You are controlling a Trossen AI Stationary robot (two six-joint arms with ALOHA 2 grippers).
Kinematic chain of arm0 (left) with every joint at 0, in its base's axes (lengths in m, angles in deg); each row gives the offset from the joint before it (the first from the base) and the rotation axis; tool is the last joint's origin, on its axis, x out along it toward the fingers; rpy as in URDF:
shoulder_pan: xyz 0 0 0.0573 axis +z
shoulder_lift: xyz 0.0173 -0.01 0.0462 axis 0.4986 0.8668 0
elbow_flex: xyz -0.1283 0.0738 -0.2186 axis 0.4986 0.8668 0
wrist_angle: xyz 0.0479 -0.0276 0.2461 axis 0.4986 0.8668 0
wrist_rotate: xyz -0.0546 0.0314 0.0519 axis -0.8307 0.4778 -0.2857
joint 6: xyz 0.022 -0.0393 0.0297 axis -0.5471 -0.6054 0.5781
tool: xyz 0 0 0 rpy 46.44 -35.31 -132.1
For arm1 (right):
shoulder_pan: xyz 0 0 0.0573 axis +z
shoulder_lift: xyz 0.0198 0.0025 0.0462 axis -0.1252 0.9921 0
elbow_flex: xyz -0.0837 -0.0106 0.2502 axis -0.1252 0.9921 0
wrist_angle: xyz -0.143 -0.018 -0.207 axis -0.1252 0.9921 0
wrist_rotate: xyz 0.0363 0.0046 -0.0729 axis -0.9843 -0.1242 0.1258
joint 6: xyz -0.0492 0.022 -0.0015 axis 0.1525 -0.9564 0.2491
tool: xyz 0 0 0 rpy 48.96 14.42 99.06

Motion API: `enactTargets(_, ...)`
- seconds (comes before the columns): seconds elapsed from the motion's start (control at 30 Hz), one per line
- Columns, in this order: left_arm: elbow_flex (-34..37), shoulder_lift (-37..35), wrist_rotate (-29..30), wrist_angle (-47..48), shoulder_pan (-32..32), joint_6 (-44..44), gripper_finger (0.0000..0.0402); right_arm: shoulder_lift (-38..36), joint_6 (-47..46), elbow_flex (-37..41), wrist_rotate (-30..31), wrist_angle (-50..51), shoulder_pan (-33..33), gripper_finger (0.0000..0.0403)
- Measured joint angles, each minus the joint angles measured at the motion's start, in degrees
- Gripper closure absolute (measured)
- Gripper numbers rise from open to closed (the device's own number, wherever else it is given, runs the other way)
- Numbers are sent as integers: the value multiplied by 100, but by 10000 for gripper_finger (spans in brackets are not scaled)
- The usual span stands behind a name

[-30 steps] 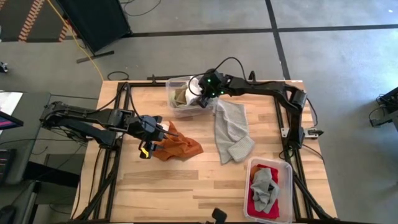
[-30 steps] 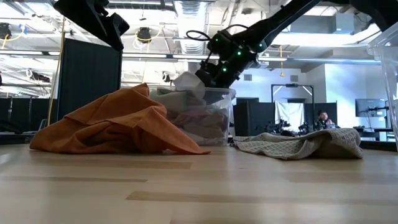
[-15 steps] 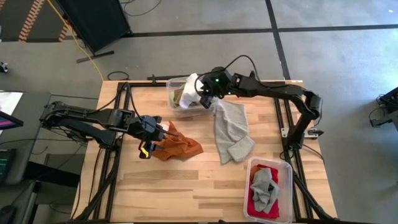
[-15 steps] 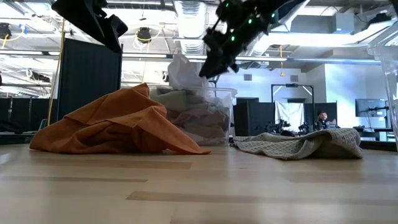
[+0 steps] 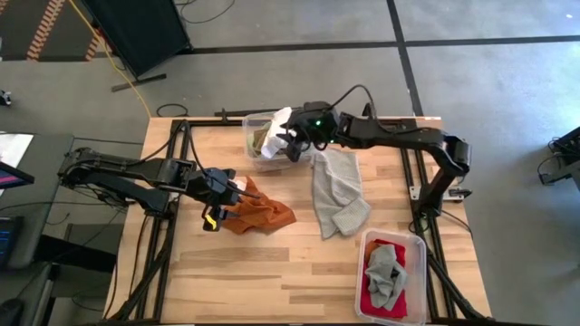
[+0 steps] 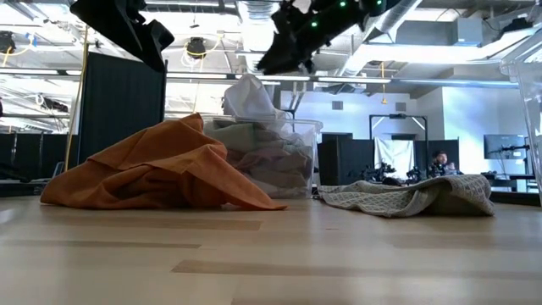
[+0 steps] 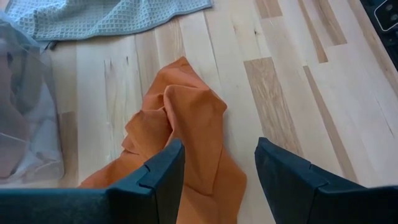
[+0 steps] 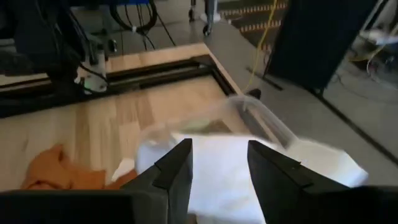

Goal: Sort towels by color in basket
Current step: Put the orange towel into the top transparent bin

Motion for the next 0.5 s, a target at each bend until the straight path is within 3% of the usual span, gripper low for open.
enactTargets(0.23,0,0,4,-8,-1,24,214,573,50,2,-8,-638,-88,246)
enactTargets(0.5,0,0,10,3,0,26,214,1310,-559,4,-42,-481,-672,261)
